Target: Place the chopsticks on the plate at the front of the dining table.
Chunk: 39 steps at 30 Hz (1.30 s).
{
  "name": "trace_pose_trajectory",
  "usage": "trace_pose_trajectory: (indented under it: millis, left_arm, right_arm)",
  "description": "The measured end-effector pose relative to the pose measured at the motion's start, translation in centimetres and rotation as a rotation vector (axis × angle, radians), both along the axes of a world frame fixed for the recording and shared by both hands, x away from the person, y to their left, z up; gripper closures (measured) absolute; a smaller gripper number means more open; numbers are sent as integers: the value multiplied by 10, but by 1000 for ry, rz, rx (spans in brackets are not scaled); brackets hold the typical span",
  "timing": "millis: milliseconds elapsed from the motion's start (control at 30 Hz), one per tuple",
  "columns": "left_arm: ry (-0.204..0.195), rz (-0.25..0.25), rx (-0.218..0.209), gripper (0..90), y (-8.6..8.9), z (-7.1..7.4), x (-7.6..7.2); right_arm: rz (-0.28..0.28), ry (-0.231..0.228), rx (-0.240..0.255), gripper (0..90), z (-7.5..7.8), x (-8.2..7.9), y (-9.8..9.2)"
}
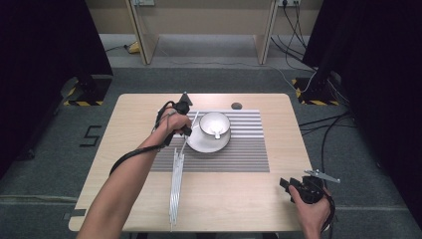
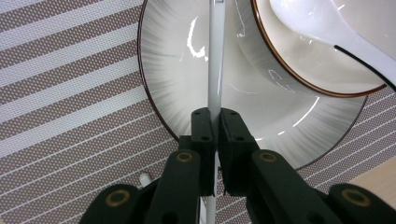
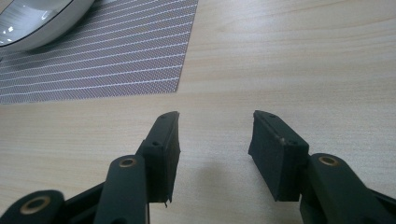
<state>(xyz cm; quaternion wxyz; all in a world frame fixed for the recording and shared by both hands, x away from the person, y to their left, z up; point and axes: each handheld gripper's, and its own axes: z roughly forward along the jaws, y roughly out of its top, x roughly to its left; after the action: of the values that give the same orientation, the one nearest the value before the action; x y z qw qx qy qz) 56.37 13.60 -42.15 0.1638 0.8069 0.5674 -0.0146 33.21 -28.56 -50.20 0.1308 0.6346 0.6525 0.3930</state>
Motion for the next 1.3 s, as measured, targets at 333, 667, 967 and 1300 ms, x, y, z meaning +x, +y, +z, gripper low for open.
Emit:
trace_pose_trajectory:
  millis: [333, 667, 967, 1300]
  left_arm:
    - [-4, 23, -8, 851, -2, -6, 5]
    - [-18, 38, -16, 851, -8, -11, 9]
    - [-39, 56, -10, 849, -11, -13, 12]
    - [-53, 99, -4, 846, -11, -19, 16]
  right_arm:
    - [2, -3, -3, 523, 0, 0, -1]
    - [3, 2, -1, 522, -1, 0, 0]
    - [5, 1, -3, 522, -1, 0, 0]
    - [8, -1, -5, 522, -1, 0, 0]
